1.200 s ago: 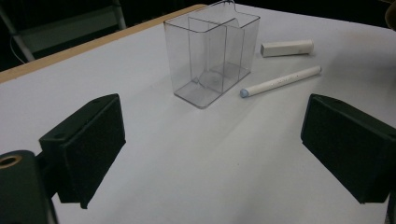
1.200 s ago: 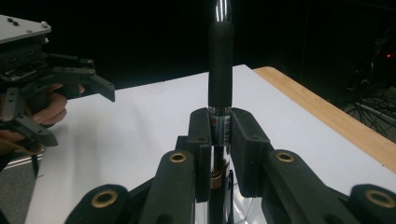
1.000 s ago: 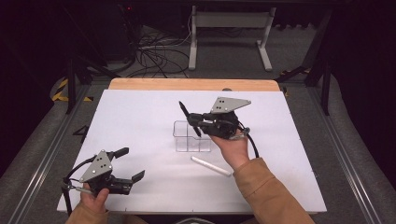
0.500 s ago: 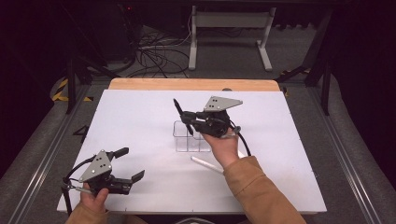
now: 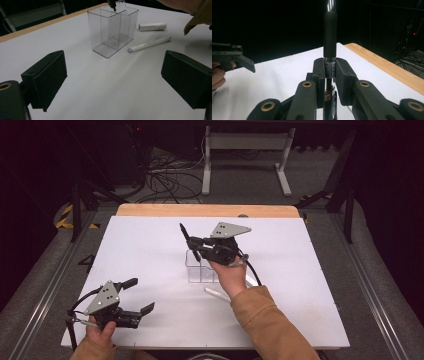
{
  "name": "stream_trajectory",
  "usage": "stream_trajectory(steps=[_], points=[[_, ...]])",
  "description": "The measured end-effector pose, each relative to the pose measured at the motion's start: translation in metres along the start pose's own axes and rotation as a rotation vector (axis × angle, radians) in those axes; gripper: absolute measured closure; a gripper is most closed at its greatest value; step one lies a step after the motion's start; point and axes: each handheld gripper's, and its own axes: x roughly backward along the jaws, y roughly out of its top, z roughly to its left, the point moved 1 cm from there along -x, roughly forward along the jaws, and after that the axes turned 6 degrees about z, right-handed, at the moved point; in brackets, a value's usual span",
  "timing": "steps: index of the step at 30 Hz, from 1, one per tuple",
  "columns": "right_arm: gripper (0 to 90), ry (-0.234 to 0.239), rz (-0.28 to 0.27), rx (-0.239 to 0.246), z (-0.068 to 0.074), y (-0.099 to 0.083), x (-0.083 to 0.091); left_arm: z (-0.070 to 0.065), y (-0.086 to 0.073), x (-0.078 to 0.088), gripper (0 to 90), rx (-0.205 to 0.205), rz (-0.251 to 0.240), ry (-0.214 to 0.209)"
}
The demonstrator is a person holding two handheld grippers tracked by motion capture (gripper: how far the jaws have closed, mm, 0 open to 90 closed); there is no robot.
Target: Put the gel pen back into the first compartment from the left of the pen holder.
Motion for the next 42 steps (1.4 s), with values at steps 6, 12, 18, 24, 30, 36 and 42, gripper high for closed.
stream_trajectory(steps=[6, 12, 18, 24, 30, 36, 42], points=[[78.9, 0.001, 0.003, 0.004, 0.001, 0.000, -0.008, 0.000, 0.000, 0.000, 7.0, 0.003, -0.002, -0.002], [78.9, 0.001, 0.006, 0.003, 0.002, 0.000, -0.012, 0.000, 0.000, 0.001, 7.0, 0.009, -0.003, -0.004], [78.8, -0.004, 0.012, 0.010, 0.001, -0.002, -0.011, 0.000, -0.001, 0.001, 7.0, 0.007, -0.004, 0.000], [78.6, -0.008, 0.030, 0.000, 0.001, -0.007, -0.011, 0.000, -0.001, 0.001, 7.0, 0.002, -0.002, 0.003], [78.6, -0.007, 0.060, -0.025, -0.002, -0.016, -0.013, 0.000, -0.001, 0.001, 7.0, 0.002, -0.002, 0.004], [78.6, -0.004, 0.082, -0.033, 0.000, -0.023, -0.017, 0.000, 0.000, 0.001, 7.0, 0.001, -0.002, 0.003], [78.6, 0.003, 0.100, -0.034, 0.001, -0.027, -0.020, 0.000, -0.001, 0.001, 7.0, 0.004, -0.003, 0.001]])
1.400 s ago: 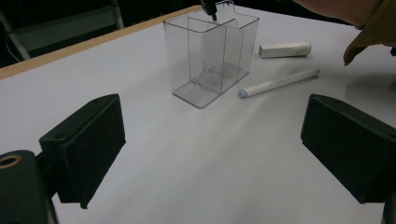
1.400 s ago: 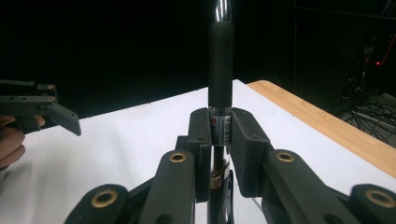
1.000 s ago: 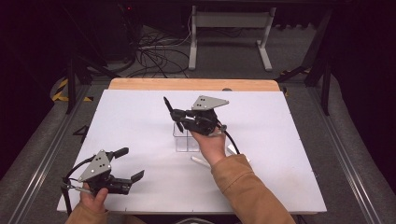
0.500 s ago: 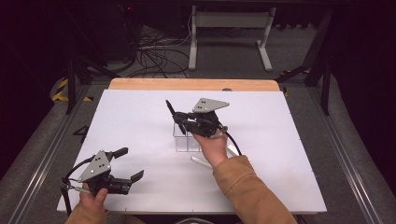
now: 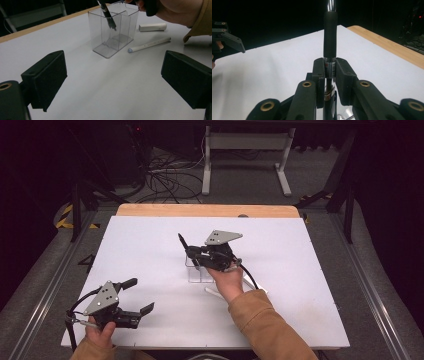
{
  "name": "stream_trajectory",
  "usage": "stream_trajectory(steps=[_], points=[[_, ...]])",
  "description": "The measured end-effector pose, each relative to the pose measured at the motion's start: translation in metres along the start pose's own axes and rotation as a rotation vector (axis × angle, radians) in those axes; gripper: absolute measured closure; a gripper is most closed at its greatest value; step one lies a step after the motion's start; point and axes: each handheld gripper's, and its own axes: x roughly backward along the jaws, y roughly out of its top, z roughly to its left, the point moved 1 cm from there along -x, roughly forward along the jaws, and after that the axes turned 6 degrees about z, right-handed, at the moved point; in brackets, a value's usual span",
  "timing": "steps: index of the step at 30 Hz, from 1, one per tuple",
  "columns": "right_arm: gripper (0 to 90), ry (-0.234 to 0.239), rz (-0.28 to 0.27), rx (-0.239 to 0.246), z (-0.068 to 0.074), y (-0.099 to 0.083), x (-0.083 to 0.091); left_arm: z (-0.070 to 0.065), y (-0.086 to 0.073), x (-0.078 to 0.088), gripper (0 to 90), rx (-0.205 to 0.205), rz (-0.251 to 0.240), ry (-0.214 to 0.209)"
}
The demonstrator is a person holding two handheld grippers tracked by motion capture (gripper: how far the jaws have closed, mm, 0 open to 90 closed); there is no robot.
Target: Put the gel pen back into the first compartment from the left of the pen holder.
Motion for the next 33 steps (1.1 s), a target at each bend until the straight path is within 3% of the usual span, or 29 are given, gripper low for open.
stream_trajectory(steps=[22, 26, 33], points=[[76.9, -0.019, 0.054, 0.013, 0.001, -0.008, 0.001, 0.000, 0.000, 0.000, 7.0, 0.000, 0.001, 0.000], [62.2, -0.040, 0.046, 0.011, 0.000, -0.005, 0.007, 0.000, 0.000, 0.000, 7.0, 0.000, 0.000, 0.000], [32.0, -0.078, 0.008, 0.016, 0.003, 0.005, 0.033, 0.000, 0.000, -0.001, 7.0, -0.006, 0.000, 0.004]])
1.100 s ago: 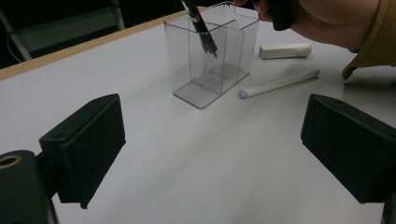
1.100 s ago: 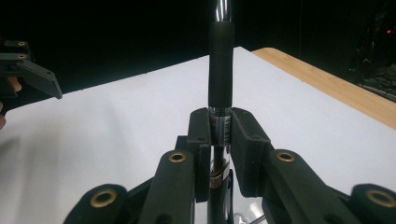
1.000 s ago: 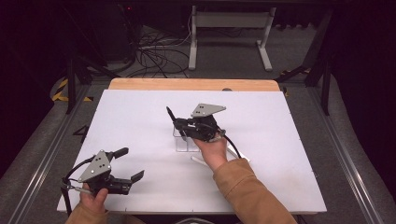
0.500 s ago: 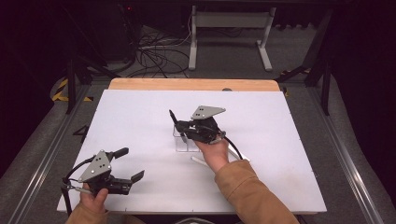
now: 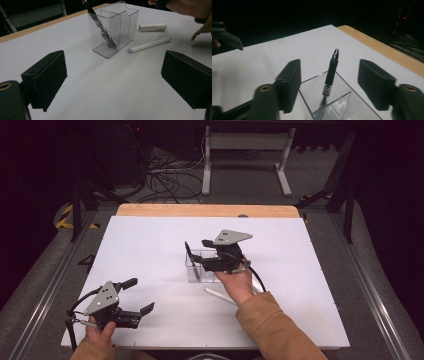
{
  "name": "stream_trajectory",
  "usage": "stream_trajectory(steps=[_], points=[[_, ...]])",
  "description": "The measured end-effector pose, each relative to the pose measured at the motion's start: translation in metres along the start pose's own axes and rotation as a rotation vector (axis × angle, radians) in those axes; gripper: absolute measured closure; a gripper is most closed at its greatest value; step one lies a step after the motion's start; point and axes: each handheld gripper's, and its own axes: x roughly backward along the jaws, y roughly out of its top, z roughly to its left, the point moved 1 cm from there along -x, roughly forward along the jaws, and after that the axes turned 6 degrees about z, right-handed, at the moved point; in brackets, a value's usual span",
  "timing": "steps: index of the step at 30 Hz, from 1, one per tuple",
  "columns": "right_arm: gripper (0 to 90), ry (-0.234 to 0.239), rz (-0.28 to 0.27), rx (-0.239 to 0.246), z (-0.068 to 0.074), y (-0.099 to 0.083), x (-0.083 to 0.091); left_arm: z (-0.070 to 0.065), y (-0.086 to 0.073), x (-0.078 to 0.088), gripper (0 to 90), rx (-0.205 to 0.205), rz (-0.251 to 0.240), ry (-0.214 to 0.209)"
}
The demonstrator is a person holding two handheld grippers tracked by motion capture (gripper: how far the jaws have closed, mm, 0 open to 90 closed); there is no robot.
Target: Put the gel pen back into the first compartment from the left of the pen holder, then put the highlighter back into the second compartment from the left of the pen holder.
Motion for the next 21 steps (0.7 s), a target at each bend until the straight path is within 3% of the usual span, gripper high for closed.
stream_trajectory(steps=[8, 21], points=[[18.9, -0.013, -0.034, 0.028, 0.005, 0.011, 0.031, 0.000, 0.000, -0.001, 7.0, 0.004, -0.001, -0.005], [15.6, 0.012, -0.002, 0.036, 0.013, 0.006, 0.057, -0.001, 0.000, 0.000, 7.0, 0.005, 0.003, 0.000]])
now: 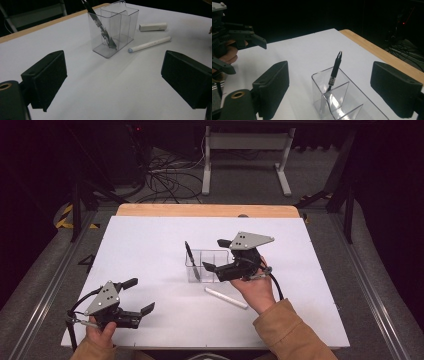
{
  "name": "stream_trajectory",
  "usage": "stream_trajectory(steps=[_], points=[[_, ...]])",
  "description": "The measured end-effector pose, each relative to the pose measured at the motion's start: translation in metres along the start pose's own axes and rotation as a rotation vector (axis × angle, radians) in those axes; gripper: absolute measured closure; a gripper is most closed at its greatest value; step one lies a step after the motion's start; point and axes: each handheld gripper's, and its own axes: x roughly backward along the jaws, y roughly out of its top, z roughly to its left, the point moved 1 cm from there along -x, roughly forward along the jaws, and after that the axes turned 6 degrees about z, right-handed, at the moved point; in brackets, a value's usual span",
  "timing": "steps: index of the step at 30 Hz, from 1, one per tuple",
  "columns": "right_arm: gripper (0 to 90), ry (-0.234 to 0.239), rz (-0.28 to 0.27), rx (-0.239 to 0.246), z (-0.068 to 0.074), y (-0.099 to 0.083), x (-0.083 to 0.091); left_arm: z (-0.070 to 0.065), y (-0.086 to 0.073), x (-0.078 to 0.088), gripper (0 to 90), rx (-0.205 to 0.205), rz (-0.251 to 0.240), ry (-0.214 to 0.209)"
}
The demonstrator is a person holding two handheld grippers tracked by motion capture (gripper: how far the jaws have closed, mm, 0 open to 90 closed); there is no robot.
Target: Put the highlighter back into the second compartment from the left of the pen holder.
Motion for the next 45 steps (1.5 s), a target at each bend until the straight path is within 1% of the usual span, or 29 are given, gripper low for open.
stream_trajectory(steps=[3, 6, 8, 15, 17, 19, 22, 24, 27, 29, 32, 35, 36, 39, 42, 45], points=[[16.7, 0.001, 0.013, -0.004, 0.001, -0.001, 0.003, 0.001, 0.000, 0.001, 7.0, -0.002, -0.004, 0.002], [17.7, -0.005, 0.026, 0.004, 0.003, -0.003, 0.006, 0.001, 0.000, 0.001, 7.0, -0.003, -0.002, 0.003], [17.6, 0.000, 0.035, 0.003, 0.004, -0.005, 0.007, 0.001, 0.000, 0.001, 7.0, 0.001, -0.006, 0.004], [16.9, 0.008, 0.047, 0.009, 0.005, -0.006, 0.007, 0.000, 0.000, 0.000, 7.0, -0.003, -0.004, 0.004], [15.7, 0.008, 0.063, 0.016, 0.006, -0.006, 0.006, 0.000, 0.000, 0.000, 7.0, -0.003, -0.003, 0.004], [12.8, 0.009, 0.083, 0.033, 0.007, -0.007, 0.005, 0.000, 0.000, 0.000, 7.0, -0.001, -0.005, 0.003], [10.3, -0.003, 0.144, 0.065, 0.010, -0.007, 0.003, 0.001, 0.000, 0.000, 7.0, -0.001, -0.005, 0.001], [7.8, -0.001, 0.174, 0.073, 0.013, -0.007, 0.002, 0.000, 0.000, 0.000, 7.0, 0.001, -0.005, 0.000], [8.2, 0.008, 0.219, 0.088, 0.019, -0.008, 0.000, 0.001, 0.000, 0.000, 7.0, -0.001, -0.004, 0.000], [9.1, 0.003, 0.250, 0.094, 0.022, -0.010, 0.000, 0.001, 0.000, 0.000, 7.0, 0.001, -0.005, 0.001], [11.9, 0.018, 0.288, 0.085, 0.026, -0.012, -0.001, 0.001, 0.000, 0.000, 6.9, 0.001, -0.005, 0.000], [15.0, 0.020, 0.329, 0.077, 0.028, -0.014, -0.001, 0.001, 0.000, 0.000, 7.0, 0.001, -0.005, 0.000], [16.1, 0.012, 0.345, 0.077, 0.028, -0.015, -0.001, 0.001, 0.000, 0.000, 7.0, 0.002, -0.005, 0.000], [20.8, 0.019, 0.398, 0.068, 0.030, -0.019, -0.003, 0.001, 0.000, 0.000, 7.0, 0.002, -0.005, 0.000], [28.3, 0.011, 0.439, 0.078, 0.032, -0.022, -0.005, 0.001, 0.000, 0.000, 7.0, -0.002, -0.004, 0.002], [31.8, 0.010, 0.483, 0.081, 0.033, -0.026, -0.009, 0.001, 0.000, 0.000, 7.0, -0.002, -0.004, 0.002]])
